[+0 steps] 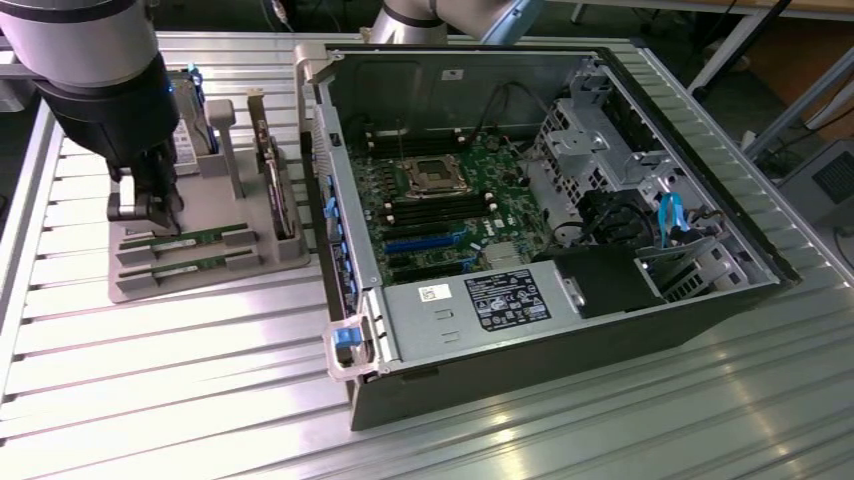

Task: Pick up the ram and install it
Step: 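Pick up the ram and move it above insertion slot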

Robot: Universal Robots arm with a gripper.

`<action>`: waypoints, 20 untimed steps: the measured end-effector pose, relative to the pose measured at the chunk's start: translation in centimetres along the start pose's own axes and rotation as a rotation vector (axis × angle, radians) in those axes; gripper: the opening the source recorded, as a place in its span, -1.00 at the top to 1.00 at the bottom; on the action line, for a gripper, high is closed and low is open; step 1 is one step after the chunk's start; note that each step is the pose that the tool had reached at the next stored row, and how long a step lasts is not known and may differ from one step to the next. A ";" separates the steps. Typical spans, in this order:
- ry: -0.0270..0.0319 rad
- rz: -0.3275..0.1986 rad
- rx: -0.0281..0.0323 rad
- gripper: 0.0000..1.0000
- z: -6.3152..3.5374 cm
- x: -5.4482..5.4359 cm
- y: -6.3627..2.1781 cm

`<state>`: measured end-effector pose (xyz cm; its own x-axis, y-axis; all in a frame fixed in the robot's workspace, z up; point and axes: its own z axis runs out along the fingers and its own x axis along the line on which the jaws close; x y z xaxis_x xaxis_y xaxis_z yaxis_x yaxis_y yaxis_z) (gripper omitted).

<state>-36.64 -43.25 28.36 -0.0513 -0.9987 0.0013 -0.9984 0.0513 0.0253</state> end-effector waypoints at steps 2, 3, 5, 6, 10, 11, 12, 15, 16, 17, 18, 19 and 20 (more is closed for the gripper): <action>0.0001 0.000 -0.0001 0.28 0.07 0.0 0.00; 0.0000 0.000 0.0000 0.28 0.14 0.0 -0.01; 0.0000 0.000 0.0000 0.28 0.32 0.1 -0.02; 0.0001 0.000 0.0000 0.28 0.40 0.1 -0.02; 0.0000 0.000 0.0001 0.28 0.65 0.1 -0.03; 0.0000 0.000 0.0000 0.28 0.73 0.2 -0.03; 0.0000 0.000 0.0000 0.28 0.78 0.2 -0.03; 0.0000 0.000 0.0000 0.28 0.93 0.2 -0.04; 0.0000 0.000 0.0001 0.28 0.98 0.2 -0.04; 0.0000 0.000 0.0000 0.28 1.04 0.2 -0.04; 0.0000 0.000 0.0000 0.28 1.09 0.3 -0.04; 0.0000 0.000 0.0000 0.28 1.17 0.3 -0.05; 0.0000 0.000 0.0000 0.28 1.23 0.3 -0.05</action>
<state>-36.64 -43.59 27.14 -0.0513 -0.9987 0.0013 -0.9984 0.0513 0.0252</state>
